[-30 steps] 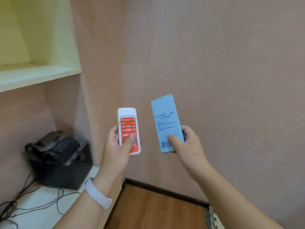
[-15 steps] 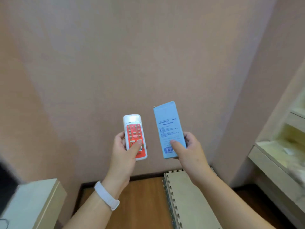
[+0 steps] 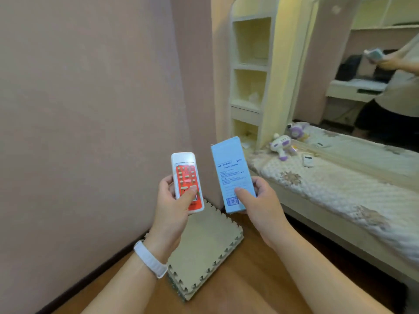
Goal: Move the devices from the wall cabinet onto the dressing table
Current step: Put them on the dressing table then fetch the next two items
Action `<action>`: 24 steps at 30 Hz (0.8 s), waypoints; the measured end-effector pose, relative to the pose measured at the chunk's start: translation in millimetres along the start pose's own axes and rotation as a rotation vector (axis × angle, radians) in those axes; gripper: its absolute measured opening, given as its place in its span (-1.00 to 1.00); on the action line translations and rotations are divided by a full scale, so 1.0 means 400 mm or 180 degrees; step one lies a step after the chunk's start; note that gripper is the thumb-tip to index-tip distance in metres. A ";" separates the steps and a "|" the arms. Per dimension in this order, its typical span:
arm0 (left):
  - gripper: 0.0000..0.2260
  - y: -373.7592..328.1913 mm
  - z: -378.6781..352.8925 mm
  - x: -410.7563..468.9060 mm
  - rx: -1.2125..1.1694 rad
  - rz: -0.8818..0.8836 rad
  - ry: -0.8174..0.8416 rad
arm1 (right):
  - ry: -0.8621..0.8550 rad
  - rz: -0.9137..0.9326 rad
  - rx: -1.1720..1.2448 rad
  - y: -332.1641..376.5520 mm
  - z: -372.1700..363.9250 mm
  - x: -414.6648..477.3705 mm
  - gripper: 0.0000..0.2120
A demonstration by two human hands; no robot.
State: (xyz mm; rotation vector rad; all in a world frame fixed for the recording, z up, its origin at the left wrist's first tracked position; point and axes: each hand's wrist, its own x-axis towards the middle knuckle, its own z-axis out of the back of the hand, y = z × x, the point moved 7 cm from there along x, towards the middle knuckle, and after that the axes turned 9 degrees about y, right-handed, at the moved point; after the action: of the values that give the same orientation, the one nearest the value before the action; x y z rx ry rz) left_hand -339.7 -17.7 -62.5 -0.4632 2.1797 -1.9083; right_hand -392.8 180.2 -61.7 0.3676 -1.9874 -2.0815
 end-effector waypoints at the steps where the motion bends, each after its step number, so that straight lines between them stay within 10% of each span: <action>1: -0.66 0.011 -0.046 0.011 0.0030 0.0009 0.0128 | -0.0108 -0.0030 0.0038 -0.009 0.046 -0.005 -0.92; 24: -0.69 0.328 -0.578 0.531 -0.0221 0.0752 0.1644 | -0.1789 -0.0859 -0.0270 -0.170 0.520 0.305 -0.90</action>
State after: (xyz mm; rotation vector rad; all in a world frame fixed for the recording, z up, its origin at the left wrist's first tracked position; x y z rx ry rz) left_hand -632.5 132.9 -148.9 0.3074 2.4666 -1.9819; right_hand -578.8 336.8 -122.6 0.0281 -2.2275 -2.6600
